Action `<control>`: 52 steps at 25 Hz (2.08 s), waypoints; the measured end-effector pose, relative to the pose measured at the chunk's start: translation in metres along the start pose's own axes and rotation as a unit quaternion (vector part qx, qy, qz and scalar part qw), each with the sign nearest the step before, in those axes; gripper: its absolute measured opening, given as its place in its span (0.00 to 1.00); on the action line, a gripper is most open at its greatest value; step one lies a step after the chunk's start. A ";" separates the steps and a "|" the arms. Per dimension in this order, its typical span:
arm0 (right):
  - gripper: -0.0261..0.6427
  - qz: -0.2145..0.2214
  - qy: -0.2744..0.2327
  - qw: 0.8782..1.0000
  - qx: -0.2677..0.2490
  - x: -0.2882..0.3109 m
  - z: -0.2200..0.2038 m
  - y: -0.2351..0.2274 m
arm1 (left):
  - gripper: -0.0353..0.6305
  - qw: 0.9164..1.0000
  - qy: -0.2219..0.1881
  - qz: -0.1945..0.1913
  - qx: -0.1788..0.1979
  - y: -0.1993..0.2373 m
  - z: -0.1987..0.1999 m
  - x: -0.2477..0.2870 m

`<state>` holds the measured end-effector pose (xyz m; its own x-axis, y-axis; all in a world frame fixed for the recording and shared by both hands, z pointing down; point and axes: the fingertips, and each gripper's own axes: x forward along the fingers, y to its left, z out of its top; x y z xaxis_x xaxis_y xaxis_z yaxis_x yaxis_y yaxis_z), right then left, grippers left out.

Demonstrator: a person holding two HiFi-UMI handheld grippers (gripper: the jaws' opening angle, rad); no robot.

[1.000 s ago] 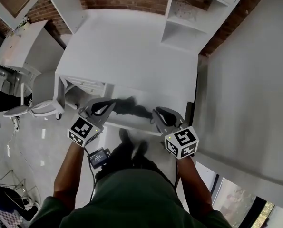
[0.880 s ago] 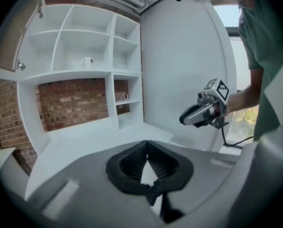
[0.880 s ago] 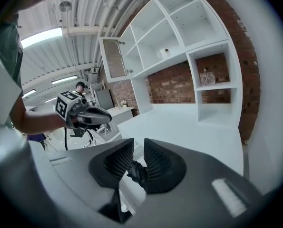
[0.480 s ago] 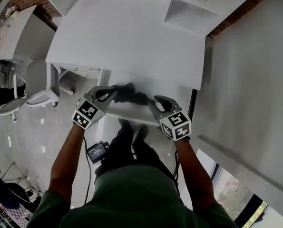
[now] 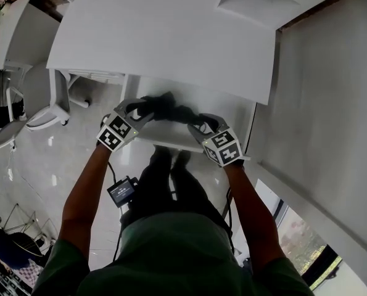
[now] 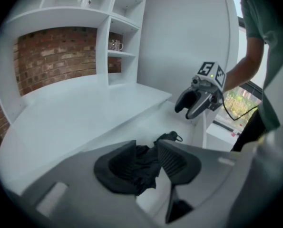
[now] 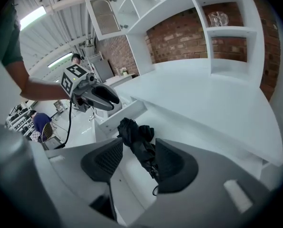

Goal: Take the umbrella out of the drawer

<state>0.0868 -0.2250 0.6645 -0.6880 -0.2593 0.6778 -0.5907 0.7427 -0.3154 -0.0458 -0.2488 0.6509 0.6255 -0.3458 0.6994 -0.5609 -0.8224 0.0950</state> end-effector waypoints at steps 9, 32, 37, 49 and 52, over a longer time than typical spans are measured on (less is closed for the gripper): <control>0.46 0.005 0.069 0.997 -0.020 0.047 -0.054 -0.015 | 0.52 0.998 0.055 -0.022 0.011 0.005 -0.055 0.051; 0.53 0.006 0.176 0.978 -0.113 0.109 -0.109 -0.047 | 0.71 0.989 0.124 -0.012 0.079 0.019 -0.105 0.107; 0.45 -0.001 0.183 0.974 -0.132 0.114 -0.112 -0.052 | 0.71 0.989 0.121 -0.007 0.085 0.022 -0.106 0.114; 0.39 0.001 0.179 0.971 -0.157 0.106 -0.106 -0.047 | 0.59 0.992 0.103 -0.007 0.080 0.021 -0.097 0.107; 0.38 -0.002 0.170 0.972 -0.164 0.103 -0.104 -0.044 | 0.55 0.992 0.099 -0.011 0.078 0.020 -0.097 0.105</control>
<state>0.0857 -0.2207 0.8173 -0.4741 -0.0857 0.8763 -0.3891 0.9132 -0.1212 -0.0441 -0.2575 0.7951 0.5089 -0.2447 0.8253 -0.4487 -0.8936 0.0118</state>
